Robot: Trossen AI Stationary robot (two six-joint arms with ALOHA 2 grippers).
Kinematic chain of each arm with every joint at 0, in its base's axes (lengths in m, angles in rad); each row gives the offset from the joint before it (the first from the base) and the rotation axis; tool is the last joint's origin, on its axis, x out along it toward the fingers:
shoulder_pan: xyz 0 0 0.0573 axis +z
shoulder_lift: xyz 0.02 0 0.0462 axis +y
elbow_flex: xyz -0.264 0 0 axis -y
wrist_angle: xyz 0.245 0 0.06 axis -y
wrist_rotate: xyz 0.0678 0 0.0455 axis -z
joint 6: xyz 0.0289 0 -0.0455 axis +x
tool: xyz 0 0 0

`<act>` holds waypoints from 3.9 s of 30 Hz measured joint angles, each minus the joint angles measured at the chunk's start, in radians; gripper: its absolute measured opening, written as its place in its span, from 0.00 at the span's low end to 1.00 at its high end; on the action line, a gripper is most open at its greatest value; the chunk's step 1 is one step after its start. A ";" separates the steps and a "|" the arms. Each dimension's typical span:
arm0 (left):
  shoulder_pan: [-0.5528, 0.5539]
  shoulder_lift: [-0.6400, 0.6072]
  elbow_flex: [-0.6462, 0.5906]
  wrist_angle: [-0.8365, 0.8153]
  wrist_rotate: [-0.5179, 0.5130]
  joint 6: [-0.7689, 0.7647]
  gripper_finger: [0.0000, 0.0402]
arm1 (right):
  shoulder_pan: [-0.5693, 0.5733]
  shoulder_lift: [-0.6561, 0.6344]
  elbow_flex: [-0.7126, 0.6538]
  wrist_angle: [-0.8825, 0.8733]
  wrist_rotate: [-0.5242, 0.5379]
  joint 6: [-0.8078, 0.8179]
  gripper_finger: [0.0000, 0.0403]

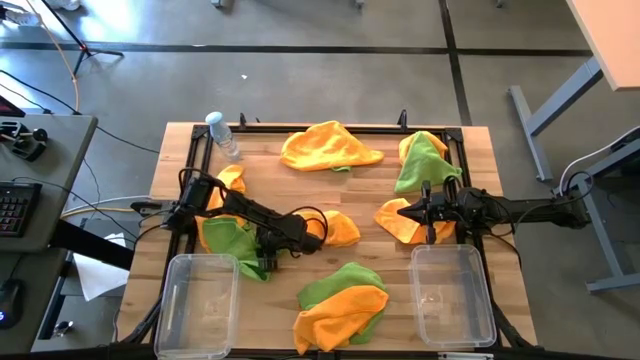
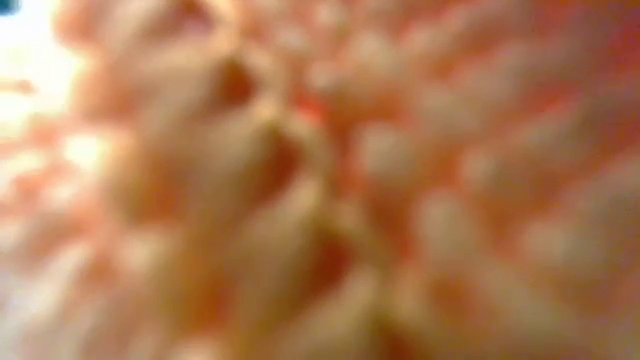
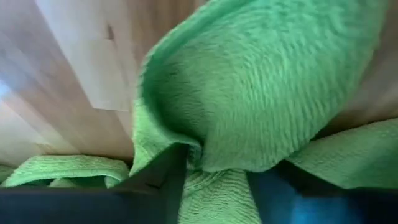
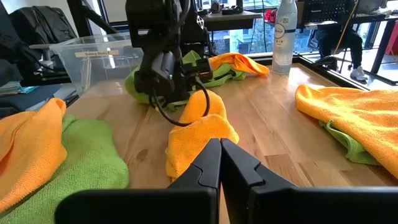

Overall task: Sort microfiber towel by color & place in baskets
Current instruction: Put the green towel into the left transparent bin

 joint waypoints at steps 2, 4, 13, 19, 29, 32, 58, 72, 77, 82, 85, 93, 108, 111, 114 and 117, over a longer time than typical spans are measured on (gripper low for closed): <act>-0.001 -0.010 0.000 0.000 -0.003 -0.020 0.14 | 0.000 0.000 0.000 0.000 0.000 0.000 0.00; 0.001 -0.032 0.001 -0.008 -0.034 -0.041 0.04 | 0.000 0.001 0.000 0.000 0.000 0.000 0.00; -0.015 -0.363 0.042 0.000 -0.195 -0.203 0.01 | 0.000 0.000 0.000 0.000 0.000 0.000 0.00; -0.046 -0.642 0.074 -0.019 -0.259 -0.296 0.00 | 0.000 0.000 0.000 0.000 0.000 0.000 0.00; -0.192 -0.980 0.173 -0.194 -0.342 -0.414 0.00 | 0.000 0.000 0.000 0.000 0.000 0.000 0.00; -0.276 -1.025 0.229 -0.259 -0.341 -0.487 0.00 | 0.000 0.000 0.000 0.000 0.000 0.000 0.00; -1.061 -0.705 0.300 -0.252 -0.274 -1.024 0.00 | 0.000 0.000 0.000 0.000 0.000 0.000 0.00; -1.128 -0.665 0.300 -0.103 -0.255 -0.923 0.00 | 0.000 0.000 0.000 0.000 0.000 0.000 0.00; -1.114 -0.665 0.300 -0.093 -0.303 -0.815 0.00 | 0.000 0.000 0.000 0.000 0.000 0.000 0.00; -1.100 -0.644 0.299 -0.259 -0.340 -0.909 0.00 | 0.000 0.000 0.000 0.000 0.000 0.000 0.00; -1.100 -0.637 0.260 -0.213 -0.298 -0.883 0.00 | 0.000 0.000 0.000 0.000 0.000 0.000 0.00; -1.100 -0.639 0.076 -0.139 -0.313 -1.001 0.02 | 0.000 0.000 0.000 0.000 0.000 0.000 0.00; -1.087 -0.642 -0.075 0.002 -0.300 -1.041 0.34 | 0.000 0.000 0.000 0.000 0.000 0.000 0.00; -1.087 -0.658 -0.075 0.001 -0.286 -1.041 0.38 | 0.000 0.000 0.000 0.000 0.000 0.000 0.00; -1.087 -0.686 -0.075 0.000 -0.268 -1.042 0.40 | 0.000 0.000 0.000 0.000 0.000 0.000 0.00; -1.087 -0.728 -0.075 -0.001 -0.257 -1.042 0.40 | 0.000 0.000 0.000 0.000 0.000 0.000 0.00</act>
